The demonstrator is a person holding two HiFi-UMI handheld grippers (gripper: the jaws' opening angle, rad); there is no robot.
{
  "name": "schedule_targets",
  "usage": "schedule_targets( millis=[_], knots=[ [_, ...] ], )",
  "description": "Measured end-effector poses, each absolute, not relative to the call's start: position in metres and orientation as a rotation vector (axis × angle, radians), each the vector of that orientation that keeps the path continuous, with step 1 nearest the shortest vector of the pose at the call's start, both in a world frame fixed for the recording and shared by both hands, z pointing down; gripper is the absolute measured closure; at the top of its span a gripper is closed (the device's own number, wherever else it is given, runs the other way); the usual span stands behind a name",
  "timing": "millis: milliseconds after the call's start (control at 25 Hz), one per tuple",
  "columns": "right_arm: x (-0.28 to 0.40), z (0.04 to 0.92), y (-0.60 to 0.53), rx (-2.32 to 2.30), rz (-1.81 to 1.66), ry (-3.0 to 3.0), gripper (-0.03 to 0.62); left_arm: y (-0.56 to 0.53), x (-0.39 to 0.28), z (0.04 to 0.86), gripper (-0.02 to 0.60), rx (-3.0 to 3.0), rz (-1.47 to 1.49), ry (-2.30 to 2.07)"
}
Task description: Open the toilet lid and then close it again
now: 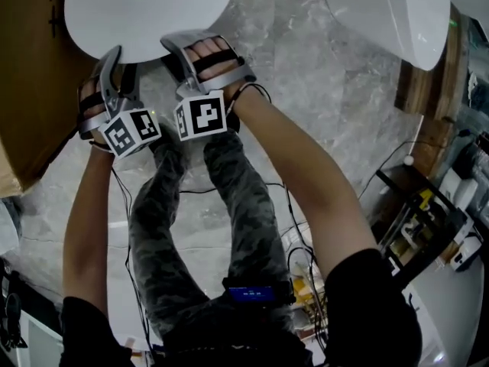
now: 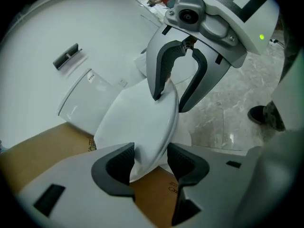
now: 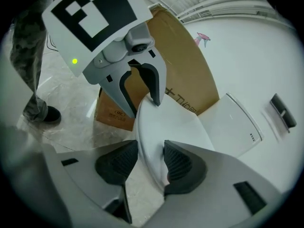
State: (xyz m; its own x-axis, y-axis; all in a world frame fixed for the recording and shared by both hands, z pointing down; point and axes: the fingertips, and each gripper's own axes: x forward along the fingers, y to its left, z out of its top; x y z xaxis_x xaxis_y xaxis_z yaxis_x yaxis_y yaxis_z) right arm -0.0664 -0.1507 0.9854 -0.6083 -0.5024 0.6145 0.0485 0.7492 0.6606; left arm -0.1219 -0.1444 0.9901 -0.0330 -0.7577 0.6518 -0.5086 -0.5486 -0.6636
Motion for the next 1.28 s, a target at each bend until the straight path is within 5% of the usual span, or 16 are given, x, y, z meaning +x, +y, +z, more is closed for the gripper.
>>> schedule_targets(
  millis=[440, 920, 1080, 1280],
  knots=[
    [-0.074, 1.013, -0.168, 0.361, -0.829, -2.127, 0.418, -0.165, -0.127, 1.02, 0.364, -1.998, -1.617, 1.292],
    [-0.047, 0.963, -0.161, 0.158, -0.371, -2.071, 0.423, -0.14, -0.101, 0.971, 0.368, -2.41, -1.728, 1.185],
    [-0.024, 0.938, -0.174, 0.258, -0.217, -2.06, 0.527, -0.149, -0.091, 0.938, 0.532, -2.469, -1.647, 1.309],
    [-0.017, 0.825, -0.201, 0.486, 0.033, -2.124, 0.566, -0.174, -0.098, 0.82, 0.554, -2.506, -1.497, 1.507]
  ],
)
